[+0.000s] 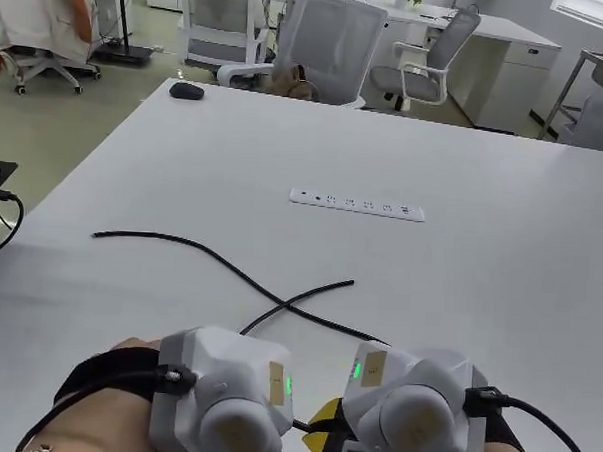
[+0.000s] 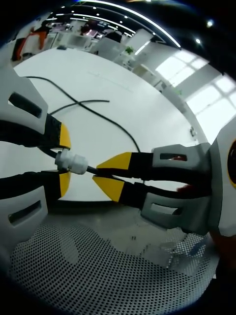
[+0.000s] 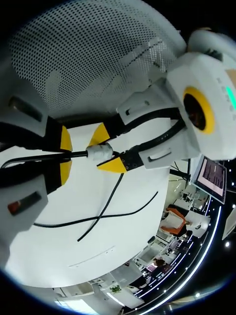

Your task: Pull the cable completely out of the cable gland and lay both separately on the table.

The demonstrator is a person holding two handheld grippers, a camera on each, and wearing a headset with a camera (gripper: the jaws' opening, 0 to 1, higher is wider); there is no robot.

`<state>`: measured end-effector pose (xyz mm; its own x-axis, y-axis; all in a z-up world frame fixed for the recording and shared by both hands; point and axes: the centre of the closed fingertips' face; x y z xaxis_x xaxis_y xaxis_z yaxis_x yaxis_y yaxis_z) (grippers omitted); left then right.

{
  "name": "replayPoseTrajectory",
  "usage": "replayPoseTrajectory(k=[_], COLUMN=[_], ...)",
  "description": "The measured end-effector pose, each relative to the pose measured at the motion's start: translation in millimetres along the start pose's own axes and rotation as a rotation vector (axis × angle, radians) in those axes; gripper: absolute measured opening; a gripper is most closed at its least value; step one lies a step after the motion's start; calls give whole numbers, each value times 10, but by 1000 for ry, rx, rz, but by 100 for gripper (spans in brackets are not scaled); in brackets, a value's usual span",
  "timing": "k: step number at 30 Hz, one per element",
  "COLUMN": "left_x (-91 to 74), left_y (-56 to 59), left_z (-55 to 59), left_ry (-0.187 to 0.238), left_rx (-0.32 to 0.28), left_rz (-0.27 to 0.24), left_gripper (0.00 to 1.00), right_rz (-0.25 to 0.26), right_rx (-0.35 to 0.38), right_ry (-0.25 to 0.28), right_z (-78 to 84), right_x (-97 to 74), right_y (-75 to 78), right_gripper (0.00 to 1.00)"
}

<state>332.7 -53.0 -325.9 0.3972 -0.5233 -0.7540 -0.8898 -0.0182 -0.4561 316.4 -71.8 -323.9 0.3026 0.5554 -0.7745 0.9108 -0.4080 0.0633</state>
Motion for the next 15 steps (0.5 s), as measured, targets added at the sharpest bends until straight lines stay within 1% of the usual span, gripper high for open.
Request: replayPoseTrajectory(k=[2,7,9,11,13,15], left_x=[2,1,0,-1,-5,-9], left_y=[3,0,0,0,-8,-14], left_z=[7,29,28,30,36,38], left_ry=[-2,-9,-11,-12,-13,-14], left_rx=[-3,-9,-7,-8,-11,-14], left_rz=[1,0,-1,-1,-5,-8], left_gripper=[17,18,18,18,18,18], right_rz=[6,55,71,98,107,98], right_rx=[5,35,42,44,50,48], right_ry=[-14,-104,-130,-160,-171,-165], right_z=[35,239,298,368,393,377], right_x=[0,-2,-10,-25,-38,-42], right_y=[14,133,171,231,251,227], right_gripper=[4,4,5,5,5,6])
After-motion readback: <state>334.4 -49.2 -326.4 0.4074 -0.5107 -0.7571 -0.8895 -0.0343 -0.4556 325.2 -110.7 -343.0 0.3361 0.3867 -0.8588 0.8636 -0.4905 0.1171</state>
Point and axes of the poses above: the centre of the closed fingertips' face, and the gripper's own axes: x roughly forward along the fingers, y roughly to its right, z roughly out of its underside, and after that the axes turned 11 degrees about x, right-handed
